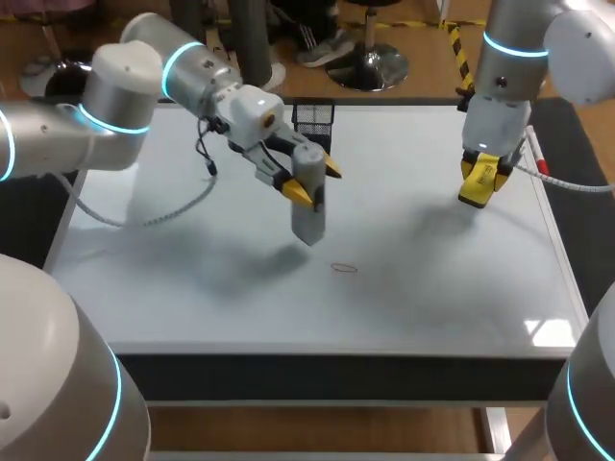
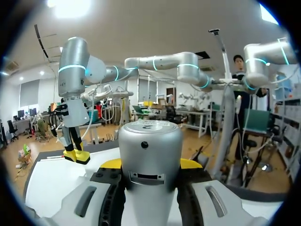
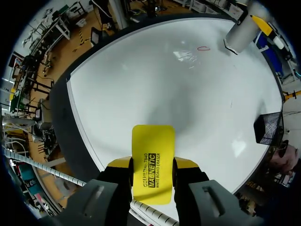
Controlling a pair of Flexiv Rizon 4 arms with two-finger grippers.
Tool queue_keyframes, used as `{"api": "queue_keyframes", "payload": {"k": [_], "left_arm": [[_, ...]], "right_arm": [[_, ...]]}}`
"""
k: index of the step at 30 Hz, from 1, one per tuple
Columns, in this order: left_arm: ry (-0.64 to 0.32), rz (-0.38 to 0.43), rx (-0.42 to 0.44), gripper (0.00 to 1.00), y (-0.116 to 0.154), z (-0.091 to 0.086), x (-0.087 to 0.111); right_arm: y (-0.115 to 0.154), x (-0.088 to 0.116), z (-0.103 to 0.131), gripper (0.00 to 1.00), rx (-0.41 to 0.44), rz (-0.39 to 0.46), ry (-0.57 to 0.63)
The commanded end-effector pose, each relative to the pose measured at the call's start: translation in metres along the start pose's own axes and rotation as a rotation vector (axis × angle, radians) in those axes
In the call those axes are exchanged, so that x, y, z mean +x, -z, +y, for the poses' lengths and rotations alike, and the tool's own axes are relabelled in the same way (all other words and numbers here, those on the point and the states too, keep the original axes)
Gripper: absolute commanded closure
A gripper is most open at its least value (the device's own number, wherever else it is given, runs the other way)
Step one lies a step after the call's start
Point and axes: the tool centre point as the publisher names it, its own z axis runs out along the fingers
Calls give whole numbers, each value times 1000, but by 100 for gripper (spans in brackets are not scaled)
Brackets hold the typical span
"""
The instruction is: Pick up the inspection probe, press it on each red-marked spot on the whiteboard one by one, put down the probe, pick up the eraser, and wipe off all the red marks.
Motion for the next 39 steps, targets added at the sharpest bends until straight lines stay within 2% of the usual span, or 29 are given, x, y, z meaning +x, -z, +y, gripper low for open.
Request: {"api": "queue_keyframes", "payload": {"k": [1, 15, 22, 33, 39], "left_arm": [[-8, 2, 12, 100, 31, -5, 9], [41, -29, -10, 100, 111, 0, 29], [57, -67, -18, 100, 148, 11, 40], [54, -97, 3, 100, 177, 19, 39], [62, -75, 8, 100, 179, 16, 34]], "right_arm": [[1, 1, 0, 100, 2, 3, 2], [1, 1, 0, 100, 2, 3, 2], [1, 1, 0, 100, 2, 3, 2], [1, 1, 0, 100, 2, 3, 2], [1, 1, 0, 100, 2, 3, 2]]}}
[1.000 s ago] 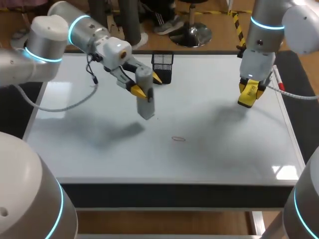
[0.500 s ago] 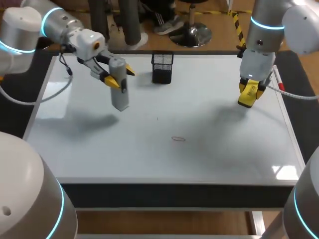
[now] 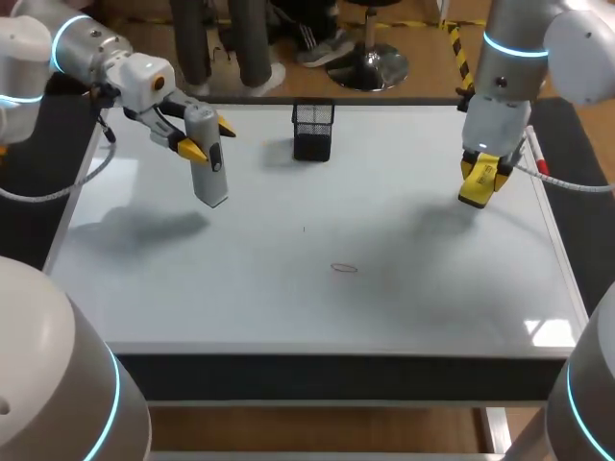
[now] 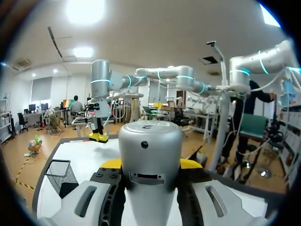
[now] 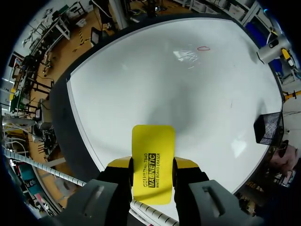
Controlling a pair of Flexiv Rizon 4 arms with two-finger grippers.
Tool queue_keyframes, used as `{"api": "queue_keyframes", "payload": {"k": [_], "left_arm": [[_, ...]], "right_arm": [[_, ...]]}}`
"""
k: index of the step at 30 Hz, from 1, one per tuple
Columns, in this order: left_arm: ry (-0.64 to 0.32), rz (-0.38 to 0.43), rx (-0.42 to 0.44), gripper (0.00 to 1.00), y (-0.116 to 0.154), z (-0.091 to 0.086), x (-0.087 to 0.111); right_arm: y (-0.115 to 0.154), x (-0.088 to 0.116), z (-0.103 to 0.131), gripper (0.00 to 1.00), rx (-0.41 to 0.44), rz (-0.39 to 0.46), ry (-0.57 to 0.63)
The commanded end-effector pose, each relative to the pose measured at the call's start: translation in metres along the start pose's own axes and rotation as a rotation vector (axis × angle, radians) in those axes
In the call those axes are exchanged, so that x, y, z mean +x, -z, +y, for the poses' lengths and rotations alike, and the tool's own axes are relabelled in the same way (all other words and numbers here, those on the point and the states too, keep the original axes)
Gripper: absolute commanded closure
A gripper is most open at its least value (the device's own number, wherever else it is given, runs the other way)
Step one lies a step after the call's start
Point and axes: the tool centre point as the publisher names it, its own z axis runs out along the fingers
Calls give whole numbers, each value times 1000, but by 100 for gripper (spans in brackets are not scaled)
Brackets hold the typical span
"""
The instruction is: Pick up the inspection probe, press it on each red-marked spot on the whiteboard one by one, put down the probe, pick up the eraser, and wipe off all the red marks.
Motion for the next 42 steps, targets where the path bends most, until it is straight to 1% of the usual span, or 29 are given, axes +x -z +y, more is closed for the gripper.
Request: {"api": "queue_keyframes", "payload": {"k": [1, 16, 18, 24, 26, 27, 28, 30, 31, 37, 42], "left_arm": [[3, 26, 4, 100, 5, 1, -8], [3, 26, 4, 100, 5, 1, -8], [3, 26, 4, 100, 5, 1, -8], [3, 26, 4, 100, 5, 1, -8], [3, 26, 4, 100, 5, 1, -8], [3, 26, 4, 100, 5, 1, -8], [3, 26, 4, 100, 5, 1, -8], [3, 26, 4, 100, 5, 1, -8], [3, 26, 4, 100, 5, 1, -8], [3, 26, 4, 100, 5, 1, -8], [3, 26, 4, 100, 5, 1, -8]], "right_arm": [[1, 1, 0, 100, 2, 3, 2], [1, 1, 0, 100, 2, 3, 2], [3, -3, 17, 100, 35, 42, 39], [2, -10, 59, 100, 77, 67, 125], [1, -14, 76, 100, 86, 72, 155], [0, -15, 81, 100, 90, 75, 166], [-1, -18, 93, 100, 97, 83, 182], [-3, -23, 110, 100, 99, 78, 206], [-5, -25, 111, 100, 101, 78, 217], [-18, -40, 165, 100, 87, 48, 297], [-17, -56, 200, 100, 77, 25, 372]]}}
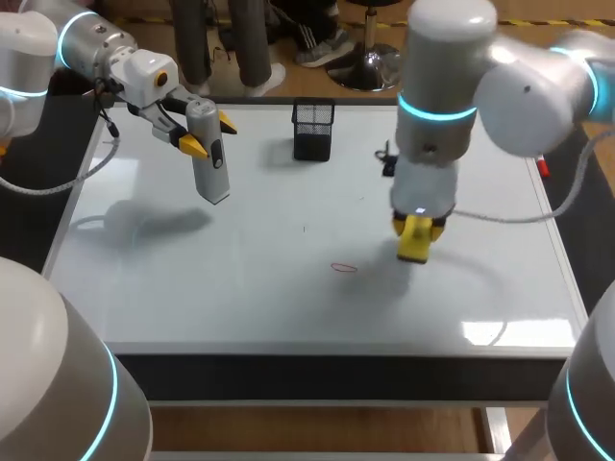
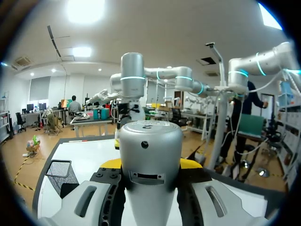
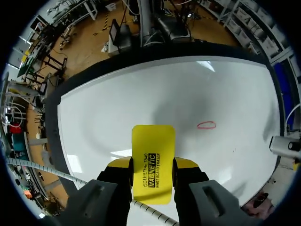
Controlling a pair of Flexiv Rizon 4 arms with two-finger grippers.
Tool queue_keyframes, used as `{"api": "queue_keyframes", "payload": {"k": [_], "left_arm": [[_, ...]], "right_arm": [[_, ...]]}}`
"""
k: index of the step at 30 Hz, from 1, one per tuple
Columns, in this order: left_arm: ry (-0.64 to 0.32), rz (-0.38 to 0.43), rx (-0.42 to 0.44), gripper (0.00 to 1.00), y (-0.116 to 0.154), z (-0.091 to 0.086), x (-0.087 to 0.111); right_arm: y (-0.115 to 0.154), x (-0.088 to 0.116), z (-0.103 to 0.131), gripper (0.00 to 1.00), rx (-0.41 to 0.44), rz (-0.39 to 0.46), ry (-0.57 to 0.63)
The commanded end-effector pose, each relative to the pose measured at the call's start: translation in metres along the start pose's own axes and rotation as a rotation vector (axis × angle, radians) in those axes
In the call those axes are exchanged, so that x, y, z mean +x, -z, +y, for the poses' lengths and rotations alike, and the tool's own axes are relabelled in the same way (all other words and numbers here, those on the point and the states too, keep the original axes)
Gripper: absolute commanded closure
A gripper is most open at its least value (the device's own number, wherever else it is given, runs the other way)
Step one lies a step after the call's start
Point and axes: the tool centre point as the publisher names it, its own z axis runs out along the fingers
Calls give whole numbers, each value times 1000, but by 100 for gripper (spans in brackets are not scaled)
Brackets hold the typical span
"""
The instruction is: Pick up the inspection probe, press it on each red-marked spot on the whiteboard one by one, put down the probe, pick up the eraser, and wipe off all the red marks.
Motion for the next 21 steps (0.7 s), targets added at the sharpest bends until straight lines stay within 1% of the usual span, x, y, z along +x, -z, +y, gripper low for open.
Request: {"api": "queue_keyframes", "payload": {"k": [1, 9, 16, 21], "left_arm": [[1, 4, 0, 100, 1, -1, -1], [1, 4, 0, 100, 1, -1, -1], [1, 4, 0, 100, 1, -1, -1], [1, 4, 0, 100, 1, -1, -1]], "right_arm": [[1, -20, 22, 100, 54, 9, 47], [-9, -68, 48, 100, 18, -10, 165], [-17, -103, 56, 100, 1, -20, 240], [-21, -123, 60, 100, -7, -52, 280]]}}
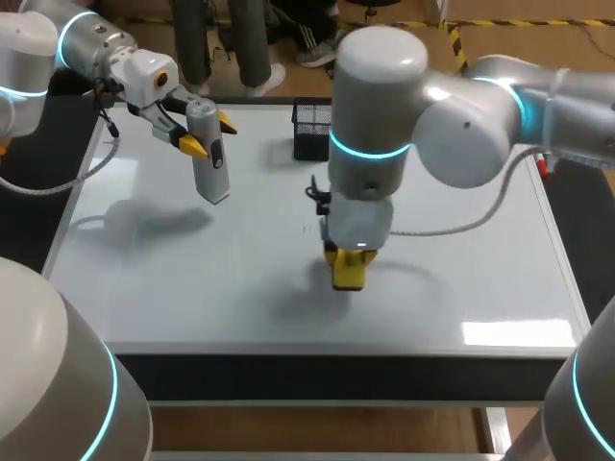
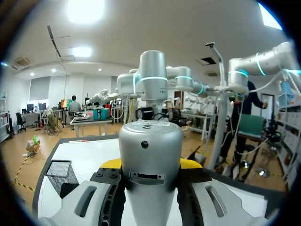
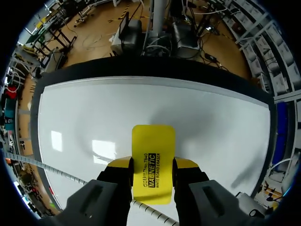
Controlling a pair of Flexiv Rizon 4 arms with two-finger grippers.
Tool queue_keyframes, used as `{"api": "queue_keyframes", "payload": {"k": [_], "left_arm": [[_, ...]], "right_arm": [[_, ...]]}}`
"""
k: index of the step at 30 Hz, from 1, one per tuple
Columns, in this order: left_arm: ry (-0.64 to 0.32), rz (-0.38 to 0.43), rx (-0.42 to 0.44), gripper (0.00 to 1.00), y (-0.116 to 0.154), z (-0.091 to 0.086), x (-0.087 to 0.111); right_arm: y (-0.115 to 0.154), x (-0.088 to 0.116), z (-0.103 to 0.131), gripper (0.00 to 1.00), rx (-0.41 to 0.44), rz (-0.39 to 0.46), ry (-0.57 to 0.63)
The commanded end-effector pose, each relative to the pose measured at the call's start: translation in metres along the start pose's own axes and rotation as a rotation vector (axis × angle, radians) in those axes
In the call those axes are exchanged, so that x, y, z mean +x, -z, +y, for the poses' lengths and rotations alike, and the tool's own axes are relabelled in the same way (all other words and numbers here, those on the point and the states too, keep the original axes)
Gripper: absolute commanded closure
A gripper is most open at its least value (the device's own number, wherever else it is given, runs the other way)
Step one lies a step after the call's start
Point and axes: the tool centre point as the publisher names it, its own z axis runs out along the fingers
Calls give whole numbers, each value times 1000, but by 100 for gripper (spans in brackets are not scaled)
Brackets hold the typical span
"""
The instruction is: Pick up the inspection probe, press it on each red-marked spot on the whiteboard one by one, put down the probe, pick up the eraser, and wipe off all the red marks.
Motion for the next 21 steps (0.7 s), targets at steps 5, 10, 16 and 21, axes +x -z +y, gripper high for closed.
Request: {"api": "queue_keyframes", "payload": {"k": [5, 10, 16, 21], "left_arm": [[1, 4, 0, 100, 1, -1, -1], [1, 4, 0, 100, 1, -1, -1], [1, 4, 0, 100, 1, -1, -1], [1, 4, 0, 100, 1, -1, -1]], "right_arm": [[-13, -41, -8, 100, -11, -9, 53], [-14, -51, -11, 100, -4, -21, 72], [-23, -48, -16, 100, -1, -21, 78], [-28, -40, -19, 100, -11, -14, 63]]}}
